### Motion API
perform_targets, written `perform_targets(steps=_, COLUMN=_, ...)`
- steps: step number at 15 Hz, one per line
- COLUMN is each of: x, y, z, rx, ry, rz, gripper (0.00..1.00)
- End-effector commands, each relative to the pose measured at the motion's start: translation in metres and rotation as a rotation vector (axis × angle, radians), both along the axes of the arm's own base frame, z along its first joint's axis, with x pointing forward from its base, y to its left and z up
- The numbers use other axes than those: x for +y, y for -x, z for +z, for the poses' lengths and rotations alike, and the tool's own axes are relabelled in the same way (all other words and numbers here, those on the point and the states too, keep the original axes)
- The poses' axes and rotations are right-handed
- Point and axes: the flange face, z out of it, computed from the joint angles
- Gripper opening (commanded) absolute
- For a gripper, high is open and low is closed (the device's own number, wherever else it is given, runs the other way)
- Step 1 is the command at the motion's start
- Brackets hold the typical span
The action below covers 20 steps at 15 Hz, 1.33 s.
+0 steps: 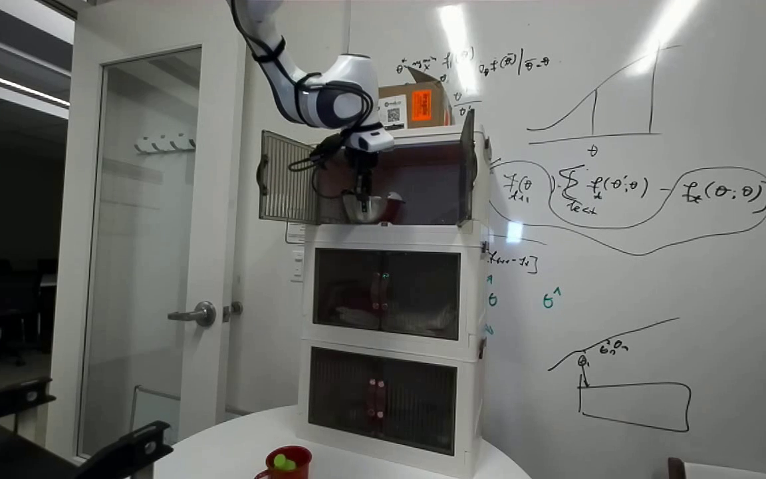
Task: Move the silver bowl to the table
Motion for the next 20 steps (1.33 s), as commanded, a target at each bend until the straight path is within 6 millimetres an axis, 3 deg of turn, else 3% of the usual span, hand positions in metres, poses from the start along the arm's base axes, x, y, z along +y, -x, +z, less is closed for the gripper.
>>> perform_targets(steps=1, x=-0.014, y=0.037, z=0.019, rx=-0.028, ry=-0.004, rz=-0.083, gripper=0.01)
perform_targets(steps=10, x=-0.052, y=0.102, z=0.047, rx=-0.039, ry=0.115, rz=-0.235, gripper=0.01)
perform_targets(steps=18, x=-0.029, y=0.139, z=0.015, rx=0.042, ry=0.064, rz=-0.45, gripper=0.01)
perform_targets(steps=20, x=-0.026, y=0.146, z=-0.003, rx=0.072, ry=0.064, rz=-0.524, gripper=0.01)
